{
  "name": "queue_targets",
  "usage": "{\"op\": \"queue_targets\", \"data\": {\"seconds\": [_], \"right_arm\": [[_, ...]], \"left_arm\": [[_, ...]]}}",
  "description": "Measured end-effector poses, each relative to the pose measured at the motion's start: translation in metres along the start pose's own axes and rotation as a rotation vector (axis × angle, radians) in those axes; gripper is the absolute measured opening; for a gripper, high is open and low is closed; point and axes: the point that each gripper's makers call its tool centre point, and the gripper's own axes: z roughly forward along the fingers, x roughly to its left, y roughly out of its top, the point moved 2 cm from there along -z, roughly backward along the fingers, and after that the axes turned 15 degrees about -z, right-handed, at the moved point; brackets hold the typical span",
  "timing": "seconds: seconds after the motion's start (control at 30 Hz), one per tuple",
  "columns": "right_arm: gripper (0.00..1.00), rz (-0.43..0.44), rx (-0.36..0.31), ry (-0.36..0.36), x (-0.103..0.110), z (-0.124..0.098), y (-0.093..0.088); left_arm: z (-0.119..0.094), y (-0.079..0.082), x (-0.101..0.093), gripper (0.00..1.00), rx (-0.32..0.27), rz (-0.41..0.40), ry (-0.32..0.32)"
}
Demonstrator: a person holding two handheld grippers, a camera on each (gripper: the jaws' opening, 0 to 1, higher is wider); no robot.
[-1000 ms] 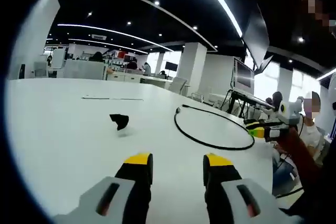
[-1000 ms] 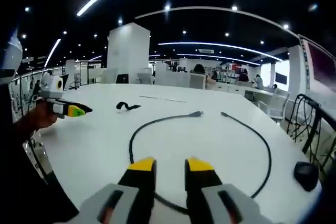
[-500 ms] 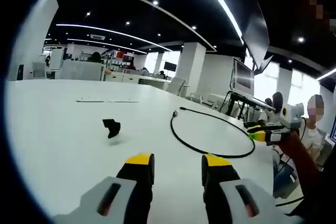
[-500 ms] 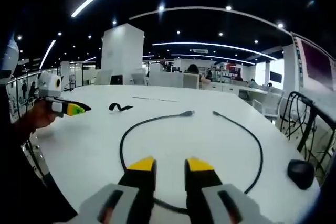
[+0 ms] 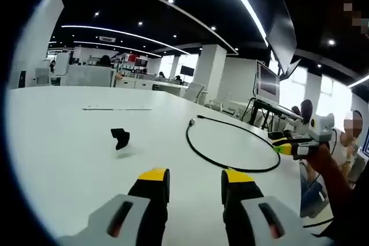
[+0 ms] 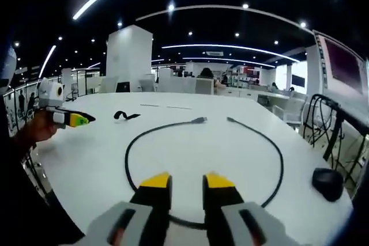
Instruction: Find the charging cable on the desk, coil it up and secure with Velcro.
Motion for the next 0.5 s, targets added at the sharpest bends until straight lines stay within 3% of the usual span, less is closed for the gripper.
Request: {"op": "queue_targets", "data": {"seconds": [0.5], "right_arm": [[0.22, 0.021, 0.012, -0.006, -0.003, -0.002, -0.011]], "left_arm": [[-0.001, -0.004, 0.001, 0.36, 0.002, -0.007, 0.012]]}}
